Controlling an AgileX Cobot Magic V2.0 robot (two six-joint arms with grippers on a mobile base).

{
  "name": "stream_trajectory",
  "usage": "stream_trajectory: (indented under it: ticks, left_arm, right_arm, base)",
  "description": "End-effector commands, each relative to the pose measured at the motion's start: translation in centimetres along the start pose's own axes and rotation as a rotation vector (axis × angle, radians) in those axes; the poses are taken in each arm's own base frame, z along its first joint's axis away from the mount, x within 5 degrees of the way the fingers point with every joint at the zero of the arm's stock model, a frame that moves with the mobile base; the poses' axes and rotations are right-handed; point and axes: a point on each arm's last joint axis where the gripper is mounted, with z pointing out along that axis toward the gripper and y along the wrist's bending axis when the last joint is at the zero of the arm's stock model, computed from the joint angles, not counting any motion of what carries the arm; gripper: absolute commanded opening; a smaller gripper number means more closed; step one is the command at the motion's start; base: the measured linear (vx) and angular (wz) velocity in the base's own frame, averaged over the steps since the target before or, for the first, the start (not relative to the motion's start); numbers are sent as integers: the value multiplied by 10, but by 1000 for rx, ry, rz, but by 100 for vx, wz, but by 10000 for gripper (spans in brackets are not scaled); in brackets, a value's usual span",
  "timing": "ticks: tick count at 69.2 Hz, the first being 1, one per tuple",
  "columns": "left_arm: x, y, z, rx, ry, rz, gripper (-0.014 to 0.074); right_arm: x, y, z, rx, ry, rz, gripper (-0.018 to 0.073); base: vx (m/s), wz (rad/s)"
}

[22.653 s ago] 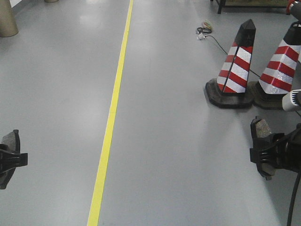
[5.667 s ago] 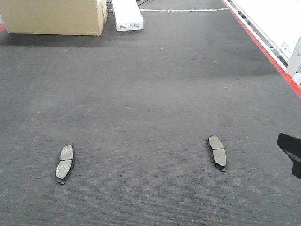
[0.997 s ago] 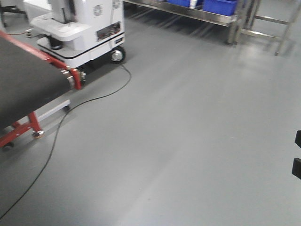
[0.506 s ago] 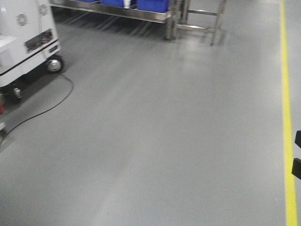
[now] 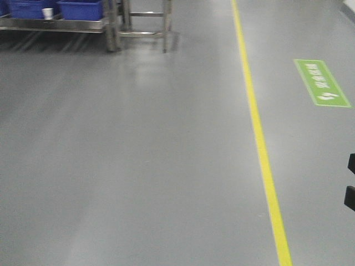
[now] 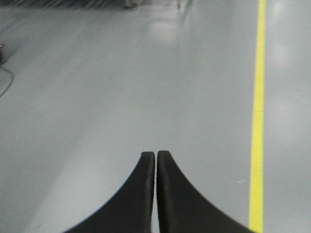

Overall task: Move and align brake pads A on conveyor
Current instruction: 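Drive along the yellow floor line toward the steel table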

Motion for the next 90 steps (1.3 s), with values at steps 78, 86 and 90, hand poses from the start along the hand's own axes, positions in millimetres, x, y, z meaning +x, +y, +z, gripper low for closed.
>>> stream_trajectory:
  ticks: [78, 86, 90]
  left_arm:
    - [-12, -3, -5, 19, -86, -6, -6]
    - [-12, -3, -5, 19, -86, -6, -6]
    - [-12, -3, -5, 19, -86, -6, -6]
  right_arm:
    - [-14, 1, -5, -5, -95, -8, -10]
    - [-14, 1, -5, -5, -95, -8, -10]
    - [-14, 1, -5, -5, -95, -8, -10]
  base:
    - [33, -22]
    - [42, -3]
    - [42, -5]
